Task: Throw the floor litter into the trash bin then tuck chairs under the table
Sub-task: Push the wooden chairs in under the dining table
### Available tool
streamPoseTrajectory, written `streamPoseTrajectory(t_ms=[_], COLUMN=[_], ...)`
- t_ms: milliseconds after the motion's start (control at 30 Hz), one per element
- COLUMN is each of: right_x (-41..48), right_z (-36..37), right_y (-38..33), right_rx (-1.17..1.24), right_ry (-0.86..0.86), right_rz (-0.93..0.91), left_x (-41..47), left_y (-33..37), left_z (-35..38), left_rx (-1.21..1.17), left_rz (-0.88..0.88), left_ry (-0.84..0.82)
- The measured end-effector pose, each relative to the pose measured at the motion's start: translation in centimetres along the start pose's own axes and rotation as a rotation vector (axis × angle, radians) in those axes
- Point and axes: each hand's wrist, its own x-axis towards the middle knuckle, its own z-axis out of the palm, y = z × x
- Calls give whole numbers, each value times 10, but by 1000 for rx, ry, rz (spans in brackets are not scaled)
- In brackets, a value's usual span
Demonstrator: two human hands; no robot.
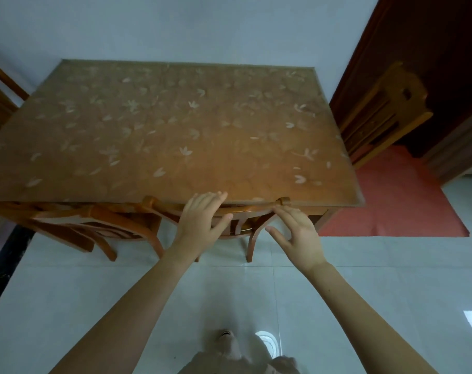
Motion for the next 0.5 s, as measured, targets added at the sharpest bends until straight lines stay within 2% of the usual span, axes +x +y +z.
streamPoseTrajectory(t_ms=[167, 333, 500], right_x=[-71, -161, -251], right_z=[-49, -94, -126], right_y=[27, 69, 113], right_rx=[-104, -162, -204], right_ry=[103, 161, 148], right_rz=[65, 232, 436], left_x=[-12, -41, -68], left_y=[79, 168, 242], left_z=[26, 76, 127], left_rx=[-24, -96, -91], left_rz=[140, 224, 296], left_ry=[-45, -184, -344])
